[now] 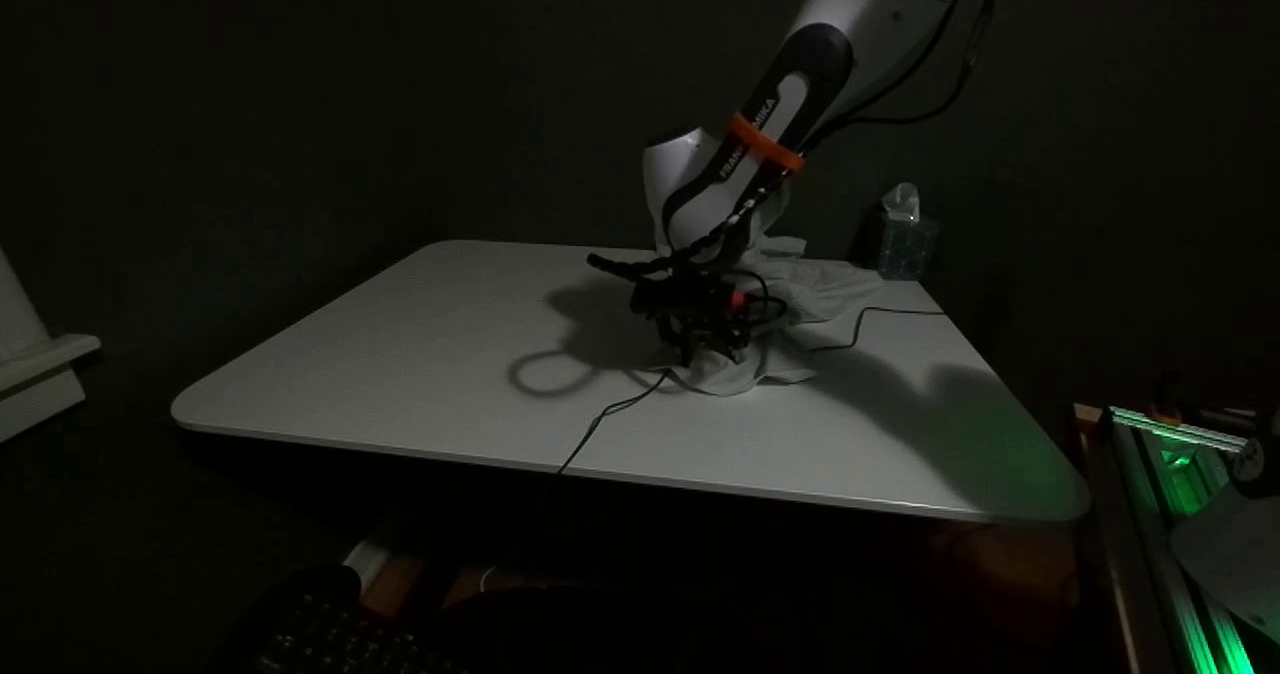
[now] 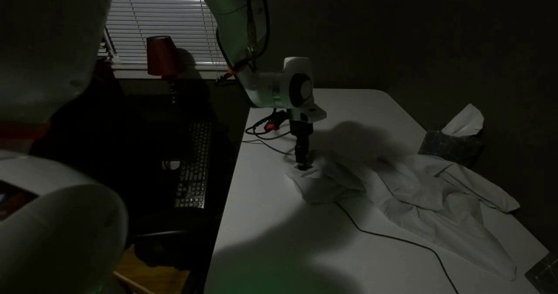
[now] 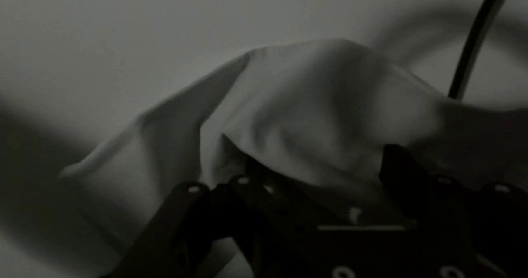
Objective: Fold the white cloth over itself
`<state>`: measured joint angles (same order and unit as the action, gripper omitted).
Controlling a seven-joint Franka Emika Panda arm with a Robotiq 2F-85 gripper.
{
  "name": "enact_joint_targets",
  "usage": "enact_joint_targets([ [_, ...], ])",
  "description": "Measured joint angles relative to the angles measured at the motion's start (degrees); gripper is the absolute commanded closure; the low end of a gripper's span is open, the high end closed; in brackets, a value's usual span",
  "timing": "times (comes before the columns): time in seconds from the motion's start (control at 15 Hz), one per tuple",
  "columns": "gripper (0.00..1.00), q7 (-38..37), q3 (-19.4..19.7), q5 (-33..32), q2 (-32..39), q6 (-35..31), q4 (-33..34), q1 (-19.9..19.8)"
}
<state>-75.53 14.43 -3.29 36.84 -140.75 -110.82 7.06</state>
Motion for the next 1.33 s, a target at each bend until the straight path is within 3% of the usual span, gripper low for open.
enact_joint_targets([
  [0.33,0.95,0.0,0.0,0.0,0.9,3.0,2.7,-0.3],
  [0.4,0.99,0.0,0.0,0.0,0.9,3.0,2.9,-0.4],
  [0.87,0.99,0.0,0.0,0.0,-3.0,0.4,1.6,-0.7],
  [1.33,0.99,3.7,-1.2,-1.1,-19.1,-17.9,-11.1,0.2],
])
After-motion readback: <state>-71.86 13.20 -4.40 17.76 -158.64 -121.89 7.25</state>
